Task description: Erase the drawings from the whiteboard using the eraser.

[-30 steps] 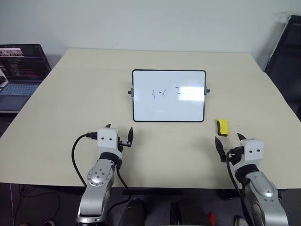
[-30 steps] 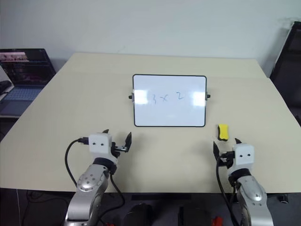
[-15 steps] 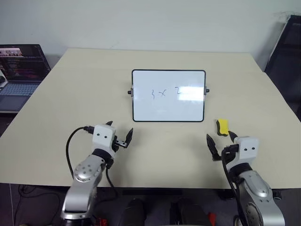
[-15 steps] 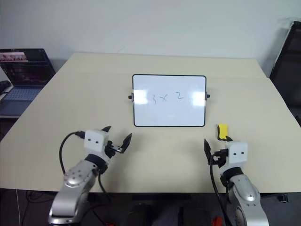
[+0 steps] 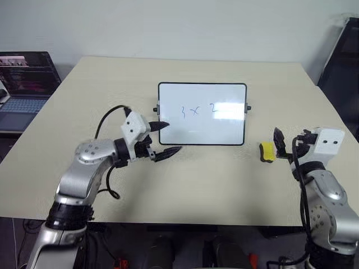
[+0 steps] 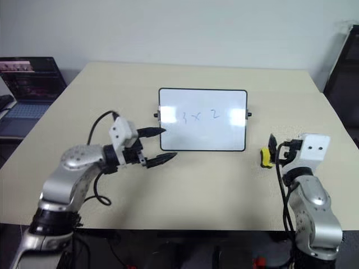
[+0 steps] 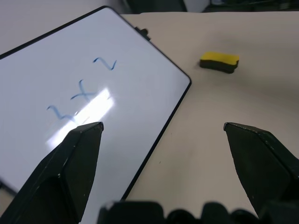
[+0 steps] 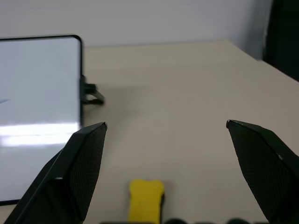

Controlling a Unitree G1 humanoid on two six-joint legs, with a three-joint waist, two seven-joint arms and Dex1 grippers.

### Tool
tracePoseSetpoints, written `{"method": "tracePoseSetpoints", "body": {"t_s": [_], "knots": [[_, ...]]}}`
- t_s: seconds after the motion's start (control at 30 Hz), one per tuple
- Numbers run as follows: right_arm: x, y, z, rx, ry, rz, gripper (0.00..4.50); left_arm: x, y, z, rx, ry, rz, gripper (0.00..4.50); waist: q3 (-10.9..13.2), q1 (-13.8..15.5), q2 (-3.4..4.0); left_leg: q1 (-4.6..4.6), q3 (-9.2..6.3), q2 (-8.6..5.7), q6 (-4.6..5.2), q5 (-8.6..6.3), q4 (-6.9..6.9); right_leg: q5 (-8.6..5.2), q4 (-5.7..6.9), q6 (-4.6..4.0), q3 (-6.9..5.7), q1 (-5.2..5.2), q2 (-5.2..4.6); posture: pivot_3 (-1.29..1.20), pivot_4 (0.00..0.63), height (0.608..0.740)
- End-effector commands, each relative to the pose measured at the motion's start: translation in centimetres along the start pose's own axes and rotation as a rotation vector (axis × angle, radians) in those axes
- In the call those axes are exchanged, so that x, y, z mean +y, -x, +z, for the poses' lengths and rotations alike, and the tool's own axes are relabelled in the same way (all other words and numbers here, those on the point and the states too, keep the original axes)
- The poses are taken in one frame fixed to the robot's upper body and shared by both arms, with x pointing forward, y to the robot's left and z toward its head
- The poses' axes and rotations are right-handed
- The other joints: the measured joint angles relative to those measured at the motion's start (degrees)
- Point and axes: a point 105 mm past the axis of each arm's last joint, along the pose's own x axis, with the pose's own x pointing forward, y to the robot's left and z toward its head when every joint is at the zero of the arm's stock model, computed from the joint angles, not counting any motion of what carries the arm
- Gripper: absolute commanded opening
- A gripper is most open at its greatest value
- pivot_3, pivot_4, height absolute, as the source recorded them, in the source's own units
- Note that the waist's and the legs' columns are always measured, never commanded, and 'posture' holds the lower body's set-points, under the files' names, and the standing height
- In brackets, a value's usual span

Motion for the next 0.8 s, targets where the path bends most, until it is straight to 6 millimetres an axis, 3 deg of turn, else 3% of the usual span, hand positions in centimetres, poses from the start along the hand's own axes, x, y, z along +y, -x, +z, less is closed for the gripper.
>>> {"method": "tracePoseSetpoints", "body": {"t_s": [0.03, 0.33, 0.8], "knots": [[1.0, -0.5, 0.1, 0.049, -0.007, 0.057, 4.49, -0.7, -1.1, 1.6, -0.029, -0.069, -0.161, 4.50, 0.0, -0.1, 0.00, 0.01, 0.02, 0.00, 0.00, 0.00, -0.06, 0.00, 0.00, 0.00, 0.01, -0.01, 0.00, 0.00, 0.150, 0.740], [3.2, -1.8, -1.5, 0.207, 0.007, 0.145, 4.49, -0.2, -4.4, 2.5, -0.066, -0.156, -0.274, 4.50, 0.0, -0.2, 0.03, -0.04, 0.05, 0.00, 0.01, 0.00, -0.16, 0.00, -0.07, -0.01, 0.05, -0.08, 0.23, 0.00, 0.150, 0.740], [2.8, -3.0, -3.4, 0.262, 0.018, 0.082, 4.49, -1.0, -4.9, 2.5, -0.081, -0.178, -0.314, 4.50, 0.0, -0.2, 0.03, -0.26, 0.06, 0.02, 0.02, 0.00, -0.16, 0.00, -0.01, -0.01, 0.08, -0.34, 0.24, 0.00, 0.150, 0.740]]}}
